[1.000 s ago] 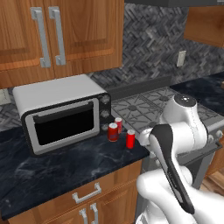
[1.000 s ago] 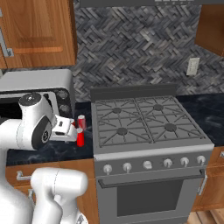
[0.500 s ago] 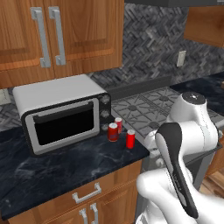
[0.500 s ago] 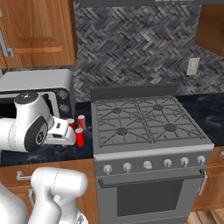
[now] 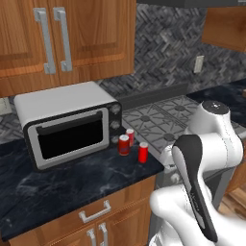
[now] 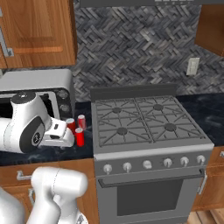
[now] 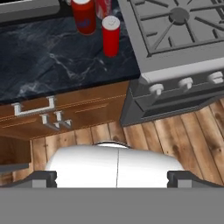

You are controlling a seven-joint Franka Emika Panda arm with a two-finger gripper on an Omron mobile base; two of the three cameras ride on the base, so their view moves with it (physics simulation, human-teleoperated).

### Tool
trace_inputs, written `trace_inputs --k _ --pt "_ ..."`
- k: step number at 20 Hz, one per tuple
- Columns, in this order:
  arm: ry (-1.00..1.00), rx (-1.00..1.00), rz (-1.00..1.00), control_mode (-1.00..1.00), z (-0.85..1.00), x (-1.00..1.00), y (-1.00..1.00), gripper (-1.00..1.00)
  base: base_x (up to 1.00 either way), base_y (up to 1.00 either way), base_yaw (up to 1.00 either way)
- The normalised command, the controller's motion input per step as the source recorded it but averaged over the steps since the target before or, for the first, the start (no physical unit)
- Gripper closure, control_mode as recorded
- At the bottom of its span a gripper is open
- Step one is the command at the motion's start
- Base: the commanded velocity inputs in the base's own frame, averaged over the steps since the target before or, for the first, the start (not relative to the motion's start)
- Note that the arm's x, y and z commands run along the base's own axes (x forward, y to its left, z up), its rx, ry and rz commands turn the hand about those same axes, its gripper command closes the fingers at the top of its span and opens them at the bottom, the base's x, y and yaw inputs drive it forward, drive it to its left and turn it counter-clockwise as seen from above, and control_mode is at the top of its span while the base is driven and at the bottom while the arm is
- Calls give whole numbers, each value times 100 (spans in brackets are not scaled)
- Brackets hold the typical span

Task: Four empty soda cans are scattered around the kitchen. Gather all the cans and cluster them next to the stove for recycling.

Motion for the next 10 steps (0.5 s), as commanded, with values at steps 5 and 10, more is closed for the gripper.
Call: trace_inputs --k 5,10 --pt "0 0 0 100 0 0 0 -100 -55 -3 -6" --pt "0 0 0 100 0 0 0 -100 -57 -4 -12"
